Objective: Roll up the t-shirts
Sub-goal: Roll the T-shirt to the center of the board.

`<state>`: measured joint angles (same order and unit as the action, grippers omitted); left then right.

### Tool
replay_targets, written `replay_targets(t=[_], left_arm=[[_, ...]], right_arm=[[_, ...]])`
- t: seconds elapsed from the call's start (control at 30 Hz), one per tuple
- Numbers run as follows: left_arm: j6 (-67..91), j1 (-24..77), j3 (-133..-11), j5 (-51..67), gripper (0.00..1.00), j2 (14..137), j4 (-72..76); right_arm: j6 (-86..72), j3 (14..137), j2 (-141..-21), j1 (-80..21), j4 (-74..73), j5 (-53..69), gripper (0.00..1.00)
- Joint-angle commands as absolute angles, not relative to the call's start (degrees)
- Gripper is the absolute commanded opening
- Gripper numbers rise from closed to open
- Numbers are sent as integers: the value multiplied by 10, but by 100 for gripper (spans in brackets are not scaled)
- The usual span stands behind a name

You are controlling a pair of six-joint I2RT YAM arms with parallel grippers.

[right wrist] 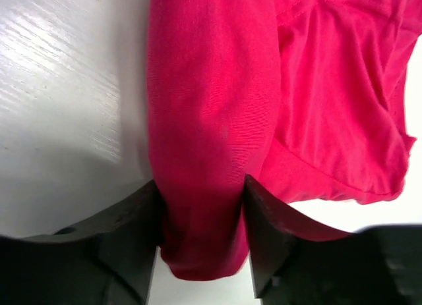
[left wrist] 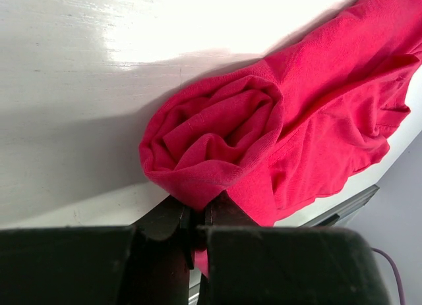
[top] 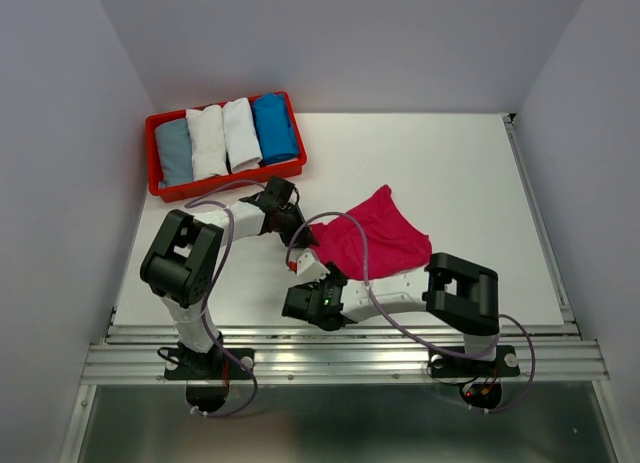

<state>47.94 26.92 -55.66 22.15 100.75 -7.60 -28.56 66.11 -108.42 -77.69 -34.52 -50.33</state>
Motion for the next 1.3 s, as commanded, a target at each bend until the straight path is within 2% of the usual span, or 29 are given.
replay_targets(t=[0.0, 0.07, 0.1, 0.17, 0.2, 0.27, 0.33, 0.43, 0.53, 0.57, 0.67, 0.7, 0.77, 1.03, 1.27], left_arm=[[474, 271, -579, 215, 0, 983, -91], [474, 272, -578, 215, 0, 984, -91], [473, 271, -578, 214, 0, 984, -91], [473, 271, -576, 214, 0, 980, -89], [473, 271, -575, 213, 0, 978, -86], [468, 271, -574, 214, 0, 973, -84], [461, 271, -572, 216, 0, 969, -82], [453, 268, -570, 222, 11, 954, -83], [445, 264, -566, 225, 26, 934, -84], [443, 262, -565, 224, 34, 930, -86], [436, 257, -566, 219, 49, 909, -100], [430, 255, -567, 216, 59, 904, -104], [420, 250, -571, 214, 68, 894, -117], [398, 231, -594, 201, 71, 858, -159], [385, 213, -617, 192, 71, 832, -185]], right_arm=[[-320, 664, -1109, -780, -357, -546, 49], [-329, 666, -1118, -780, -362, -552, 38], [-332, 669, -1125, -780, -365, -556, 27], [-338, 673, -1129, -780, -366, -557, 17], [-340, 674, -1129, -780, -366, -556, 7], [-334, 670, -1119, -780, -352, -546, 1], [-325, 659, -1102, -780, -331, -522, 1], [-309, 632, -1058, -775, -280, -473, 1], [-297, 603, -1017, -770, -224, -431, 1], [-297, 597, -1000, -765, -215, -420, 1], [-298, 573, -977, -758, -179, -384, 1], [-299, 569, -964, -758, -171, -377, 1], [-305, 557, -955, -745, -152, -356, 1], [-351, 519, -906, -720, -98, -293, 1], [-416, 442, -826, -649, -36, -225, 1]])
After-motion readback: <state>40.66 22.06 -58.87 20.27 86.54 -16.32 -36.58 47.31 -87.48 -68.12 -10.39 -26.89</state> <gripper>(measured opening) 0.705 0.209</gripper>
